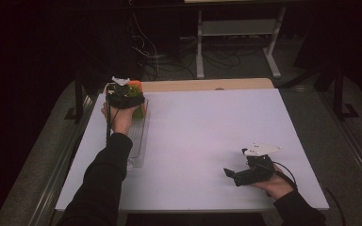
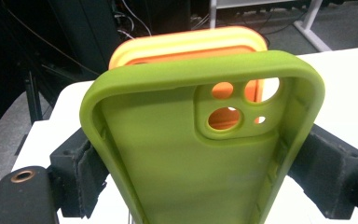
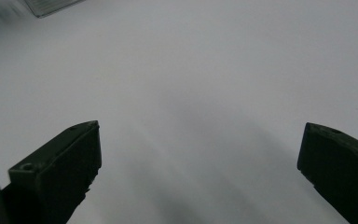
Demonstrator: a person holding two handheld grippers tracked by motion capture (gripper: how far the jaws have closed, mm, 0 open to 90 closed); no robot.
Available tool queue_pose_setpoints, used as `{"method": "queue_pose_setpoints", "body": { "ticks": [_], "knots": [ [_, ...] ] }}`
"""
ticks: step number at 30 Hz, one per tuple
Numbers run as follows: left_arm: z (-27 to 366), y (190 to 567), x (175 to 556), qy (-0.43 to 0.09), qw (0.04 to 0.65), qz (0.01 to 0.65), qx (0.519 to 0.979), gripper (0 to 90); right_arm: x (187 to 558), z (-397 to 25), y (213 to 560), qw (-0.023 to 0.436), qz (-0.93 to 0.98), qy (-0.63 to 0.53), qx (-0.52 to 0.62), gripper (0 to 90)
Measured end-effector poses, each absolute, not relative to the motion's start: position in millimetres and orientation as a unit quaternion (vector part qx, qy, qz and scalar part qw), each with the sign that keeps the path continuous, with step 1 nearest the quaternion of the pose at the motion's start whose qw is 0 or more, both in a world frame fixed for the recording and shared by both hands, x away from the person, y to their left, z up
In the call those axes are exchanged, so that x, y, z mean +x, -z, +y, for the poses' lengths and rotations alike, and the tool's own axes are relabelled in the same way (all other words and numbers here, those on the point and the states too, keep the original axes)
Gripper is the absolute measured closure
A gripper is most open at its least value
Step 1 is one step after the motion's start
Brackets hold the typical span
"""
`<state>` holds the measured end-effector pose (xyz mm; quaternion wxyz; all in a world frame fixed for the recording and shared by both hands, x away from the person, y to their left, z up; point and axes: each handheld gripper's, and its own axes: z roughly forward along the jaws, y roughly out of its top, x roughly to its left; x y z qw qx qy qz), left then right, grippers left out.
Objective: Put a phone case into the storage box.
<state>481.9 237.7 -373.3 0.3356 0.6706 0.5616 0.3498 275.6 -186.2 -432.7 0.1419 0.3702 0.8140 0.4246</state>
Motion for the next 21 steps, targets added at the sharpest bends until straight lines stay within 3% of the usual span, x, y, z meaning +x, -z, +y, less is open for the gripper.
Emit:
{"method": "queue_pose_setpoints", "body": {
  "ticks": [10,17,21],
  "knots": [
    [236.5,379.0,485.1,-0.349,0.321,0.566,0.675,10.8,275.1,-186.3,432.4,0.141,0.814,-0.425,0.37,0.0],
    [239.5,379.1,486.4,-0.342,0.33,0.572,0.669,0.0,274.8,-185.7,432.3,0.141,0.813,-0.425,0.371,0.0],
    [241.7,375.5,485.2,-0.344,0.342,0.565,0.668,0.0,274.9,-185.7,432.3,0.141,0.813,-0.425,0.371,0.0]
  ]
}}
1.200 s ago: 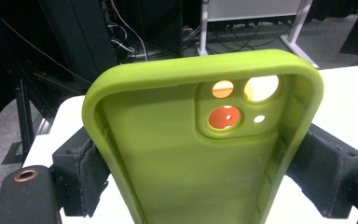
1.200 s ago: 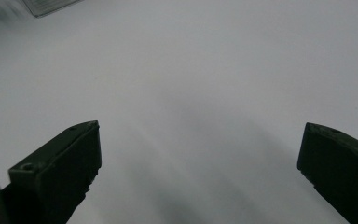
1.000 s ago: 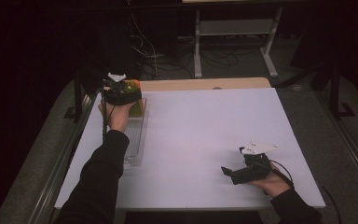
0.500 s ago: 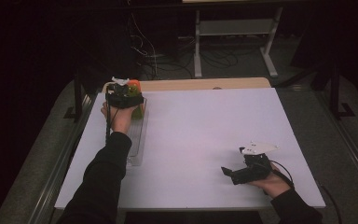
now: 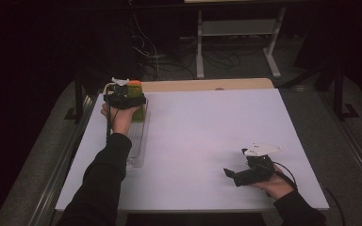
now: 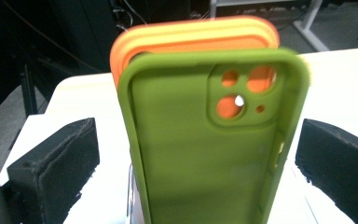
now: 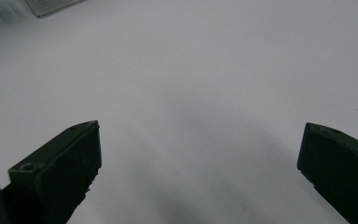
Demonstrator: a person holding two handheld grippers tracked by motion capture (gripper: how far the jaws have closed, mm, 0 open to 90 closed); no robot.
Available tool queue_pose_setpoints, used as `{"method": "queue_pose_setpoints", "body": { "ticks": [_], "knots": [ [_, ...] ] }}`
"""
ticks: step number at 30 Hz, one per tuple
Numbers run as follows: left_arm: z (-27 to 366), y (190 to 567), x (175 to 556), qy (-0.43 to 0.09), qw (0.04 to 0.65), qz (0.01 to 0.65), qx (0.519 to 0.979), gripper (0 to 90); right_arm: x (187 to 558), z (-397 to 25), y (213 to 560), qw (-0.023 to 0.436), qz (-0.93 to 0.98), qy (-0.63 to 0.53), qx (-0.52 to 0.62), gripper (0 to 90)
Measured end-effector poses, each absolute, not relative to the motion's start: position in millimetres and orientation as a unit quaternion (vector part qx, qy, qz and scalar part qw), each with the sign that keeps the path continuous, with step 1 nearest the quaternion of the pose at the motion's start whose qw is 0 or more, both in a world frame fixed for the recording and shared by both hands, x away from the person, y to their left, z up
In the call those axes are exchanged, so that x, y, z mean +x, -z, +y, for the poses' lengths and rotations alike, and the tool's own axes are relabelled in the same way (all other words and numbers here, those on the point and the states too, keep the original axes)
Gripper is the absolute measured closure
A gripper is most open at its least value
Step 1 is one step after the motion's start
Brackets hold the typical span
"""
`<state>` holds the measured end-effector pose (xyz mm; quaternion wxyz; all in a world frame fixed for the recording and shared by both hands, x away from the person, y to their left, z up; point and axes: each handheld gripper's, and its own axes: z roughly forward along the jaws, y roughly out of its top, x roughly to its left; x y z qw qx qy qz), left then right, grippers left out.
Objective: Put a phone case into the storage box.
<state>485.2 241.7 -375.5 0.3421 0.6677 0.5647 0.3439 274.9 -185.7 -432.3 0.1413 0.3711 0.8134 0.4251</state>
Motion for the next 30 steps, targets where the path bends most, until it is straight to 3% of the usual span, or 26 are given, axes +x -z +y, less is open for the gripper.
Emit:
{"method": "queue_pose_setpoints", "body": {
  "ticks": [11,19,30],
  "knots": [
    [252.2,363.2,476.4,-0.3,0.371,0.553,0.683,0.0,274.9,-186.3,432.0,0.142,0.813,-0.426,0.371,0.0],
    [259.6,352.0,464.1,-0.255,0.374,0.523,0.722,0.0,276.1,-187.0,431.7,0.145,0.812,-0.427,0.371,0.0],
    [254.0,332.5,426.3,-0.196,0.414,0.444,0.77,0.0,275.3,-190.7,425.7,0.148,0.807,-0.432,0.375,0.0]
  ]
}}
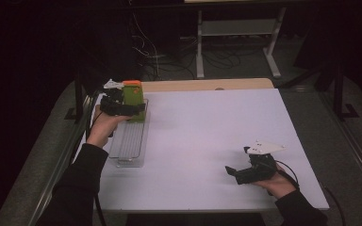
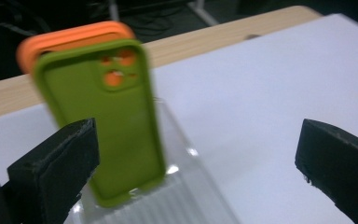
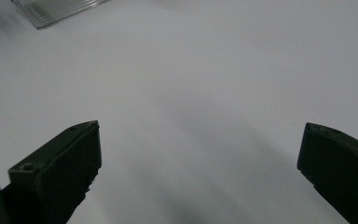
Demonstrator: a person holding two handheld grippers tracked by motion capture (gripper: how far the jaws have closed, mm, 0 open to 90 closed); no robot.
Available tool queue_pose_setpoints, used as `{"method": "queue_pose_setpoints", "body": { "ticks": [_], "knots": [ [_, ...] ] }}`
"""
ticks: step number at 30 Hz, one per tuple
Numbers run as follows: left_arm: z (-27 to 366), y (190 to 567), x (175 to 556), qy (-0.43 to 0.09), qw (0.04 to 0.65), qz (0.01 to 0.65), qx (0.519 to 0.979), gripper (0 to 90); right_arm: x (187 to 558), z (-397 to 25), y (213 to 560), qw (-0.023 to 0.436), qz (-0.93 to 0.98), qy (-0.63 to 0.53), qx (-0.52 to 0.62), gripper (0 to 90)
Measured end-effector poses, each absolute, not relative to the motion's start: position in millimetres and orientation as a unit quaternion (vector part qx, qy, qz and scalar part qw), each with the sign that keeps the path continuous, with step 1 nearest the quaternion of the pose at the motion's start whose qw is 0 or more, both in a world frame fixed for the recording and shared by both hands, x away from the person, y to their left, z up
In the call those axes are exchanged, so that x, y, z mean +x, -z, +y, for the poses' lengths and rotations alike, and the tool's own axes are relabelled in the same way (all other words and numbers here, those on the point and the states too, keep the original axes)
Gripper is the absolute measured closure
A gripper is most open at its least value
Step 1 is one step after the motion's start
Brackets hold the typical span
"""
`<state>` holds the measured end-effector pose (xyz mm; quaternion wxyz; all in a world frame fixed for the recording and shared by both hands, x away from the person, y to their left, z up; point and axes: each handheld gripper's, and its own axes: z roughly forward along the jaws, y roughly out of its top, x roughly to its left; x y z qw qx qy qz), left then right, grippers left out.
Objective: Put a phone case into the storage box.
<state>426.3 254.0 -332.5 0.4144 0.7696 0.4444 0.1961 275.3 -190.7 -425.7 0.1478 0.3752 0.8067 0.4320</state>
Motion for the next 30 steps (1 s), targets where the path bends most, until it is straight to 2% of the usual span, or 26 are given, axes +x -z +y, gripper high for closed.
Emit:
{"method": "queue_pose_setpoints", "body": {
  "ticks": [16,30],
  "knots": [
    [239.4,339.2,364.2,-0.134,0.452,0.348,0.81,0.0,275.6,-197.8,414.1,0.15,0.807,-0.438,0.366,0.0],
    [244.5,370.1,323.9,-0.126,0.472,0.322,0.811,0.0,274.3,-193.6,409.5,0.145,0.813,-0.439,0.353,0.0]
  ]
}}
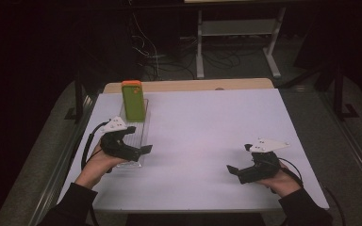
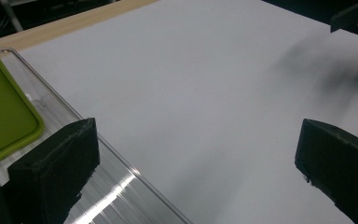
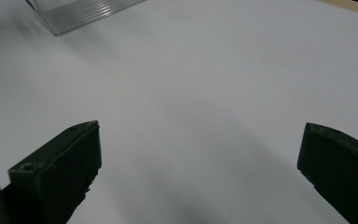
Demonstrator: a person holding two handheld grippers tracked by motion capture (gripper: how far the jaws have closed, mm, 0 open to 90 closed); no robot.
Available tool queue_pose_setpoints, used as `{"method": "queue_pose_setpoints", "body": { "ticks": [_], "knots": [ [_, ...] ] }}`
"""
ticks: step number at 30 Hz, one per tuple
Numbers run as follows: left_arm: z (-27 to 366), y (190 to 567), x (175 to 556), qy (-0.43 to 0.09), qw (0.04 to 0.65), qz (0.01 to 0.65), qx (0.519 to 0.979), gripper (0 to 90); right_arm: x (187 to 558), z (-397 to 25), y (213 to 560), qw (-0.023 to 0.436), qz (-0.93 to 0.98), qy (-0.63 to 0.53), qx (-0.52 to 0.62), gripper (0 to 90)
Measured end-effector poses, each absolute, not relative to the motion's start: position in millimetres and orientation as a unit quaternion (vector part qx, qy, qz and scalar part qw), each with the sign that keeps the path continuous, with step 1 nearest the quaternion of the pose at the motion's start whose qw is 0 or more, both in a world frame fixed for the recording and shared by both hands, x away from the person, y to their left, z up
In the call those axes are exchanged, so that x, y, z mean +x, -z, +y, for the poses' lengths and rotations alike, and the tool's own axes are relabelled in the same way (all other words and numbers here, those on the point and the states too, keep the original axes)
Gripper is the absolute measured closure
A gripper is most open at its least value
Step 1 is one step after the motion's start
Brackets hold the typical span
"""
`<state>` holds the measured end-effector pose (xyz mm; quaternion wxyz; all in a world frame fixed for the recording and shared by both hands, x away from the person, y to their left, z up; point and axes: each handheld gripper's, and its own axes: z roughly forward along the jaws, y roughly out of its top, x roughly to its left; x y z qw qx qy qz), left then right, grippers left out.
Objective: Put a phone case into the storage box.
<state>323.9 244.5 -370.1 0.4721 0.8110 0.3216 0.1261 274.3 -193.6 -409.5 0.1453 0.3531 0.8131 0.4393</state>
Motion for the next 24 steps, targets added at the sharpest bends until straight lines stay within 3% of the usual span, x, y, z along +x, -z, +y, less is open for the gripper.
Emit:
{"method": "queue_pose_setpoints", "body": {
  "ticks": [24],
  "knots": [
    [251.1,402.4,290.6,-0.118,0.457,0.298,0.829,0.0,274.4,-191.6,406.7,0.151,0.815,-0.438,0.349,0.0]
  ]
}}
